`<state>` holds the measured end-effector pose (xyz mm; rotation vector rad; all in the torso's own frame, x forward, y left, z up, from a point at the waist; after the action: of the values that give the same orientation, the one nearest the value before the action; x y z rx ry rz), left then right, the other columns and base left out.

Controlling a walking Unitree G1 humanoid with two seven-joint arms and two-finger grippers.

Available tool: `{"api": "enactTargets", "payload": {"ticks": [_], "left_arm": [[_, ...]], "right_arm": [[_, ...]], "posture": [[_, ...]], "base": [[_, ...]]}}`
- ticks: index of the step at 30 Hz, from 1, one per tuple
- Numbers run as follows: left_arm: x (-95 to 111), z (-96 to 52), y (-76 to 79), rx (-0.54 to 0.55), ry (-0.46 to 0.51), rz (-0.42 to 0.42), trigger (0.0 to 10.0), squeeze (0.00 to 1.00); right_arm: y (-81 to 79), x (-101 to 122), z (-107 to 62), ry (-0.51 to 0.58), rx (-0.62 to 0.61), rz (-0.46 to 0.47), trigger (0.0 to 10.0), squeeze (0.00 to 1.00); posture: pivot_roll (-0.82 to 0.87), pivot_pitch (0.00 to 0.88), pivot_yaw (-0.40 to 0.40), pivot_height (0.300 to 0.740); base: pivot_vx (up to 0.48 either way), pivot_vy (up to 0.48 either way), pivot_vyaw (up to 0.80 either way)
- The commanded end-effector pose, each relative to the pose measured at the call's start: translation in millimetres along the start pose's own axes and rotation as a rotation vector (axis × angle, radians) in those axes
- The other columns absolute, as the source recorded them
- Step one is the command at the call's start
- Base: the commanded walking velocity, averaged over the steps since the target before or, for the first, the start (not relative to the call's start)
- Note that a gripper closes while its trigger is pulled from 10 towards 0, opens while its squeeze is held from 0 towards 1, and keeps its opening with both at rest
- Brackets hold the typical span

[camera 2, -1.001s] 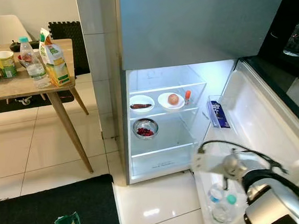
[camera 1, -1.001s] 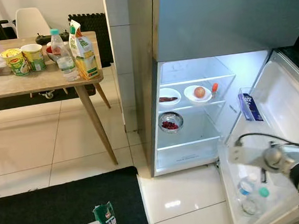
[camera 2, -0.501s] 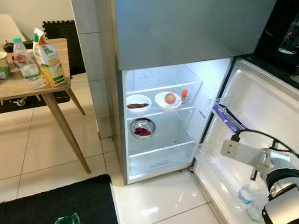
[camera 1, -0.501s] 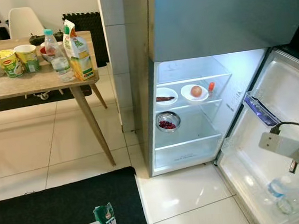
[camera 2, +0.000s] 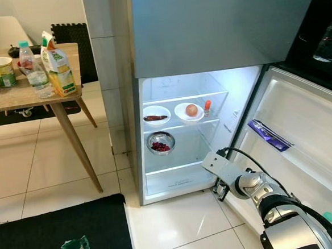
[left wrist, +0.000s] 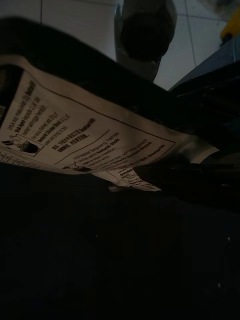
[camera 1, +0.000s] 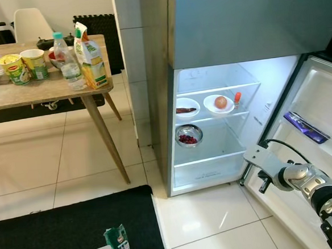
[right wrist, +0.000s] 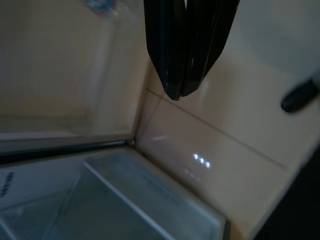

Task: Restocking fridge

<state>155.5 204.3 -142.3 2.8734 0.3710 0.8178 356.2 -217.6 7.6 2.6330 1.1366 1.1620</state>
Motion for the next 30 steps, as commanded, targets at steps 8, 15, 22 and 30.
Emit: {"api": "enactTargets", "payload": {"ticks": [8,15,22,30], "left_arm": [[7.4,1.3,-2.3,0.058,0.033,0.041,10.0,0.00],[20.2,1.4,-9.5,0.129,0.075,0.104,10.0,0.00],[14.8,2.2,-5.7,0.090,0.039,0.111,10.0,0.00],[7.8,2.2,-1.5,0.059,0.017,0.073,10.0,0.00]], "right_arm": [[-52.5,-28.9,14.2,0.005,0.062,0.199,10.0,0.00],[-127.7,-150.3,-9.0,-0.313,0.022,0.431,10.0,0.00],[-140.5,-189.5,-29.3,-0.440,0.002,0.392,10.0,0.00],[-137.6,-188.5,-28.3,-0.442,-0.018,0.354,10.0,0.00]], "posture": [[-0.10,0.000,-0.062,0.740],[-0.09,0.000,-0.049,0.740],[-0.09,0.000,-0.043,0.740],[-0.10,0.000,-0.039,0.740]], "base": [[0.000,0.000,0.00],[0.000,0.000,0.54],[0.000,0.000,0.76],[0.000,0.000,0.76]]}}
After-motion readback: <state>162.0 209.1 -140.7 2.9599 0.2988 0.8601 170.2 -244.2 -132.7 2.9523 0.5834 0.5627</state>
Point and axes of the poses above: a point about 5 cm out from each wrist's last joint towards the gripper, its own z axis pointing out of the wrist towards the gripper, its own x axis along the axis of the wrist's last joint, y = z × x, the point moved 5 cm from there along z, pointing out of the wrist towards the gripper
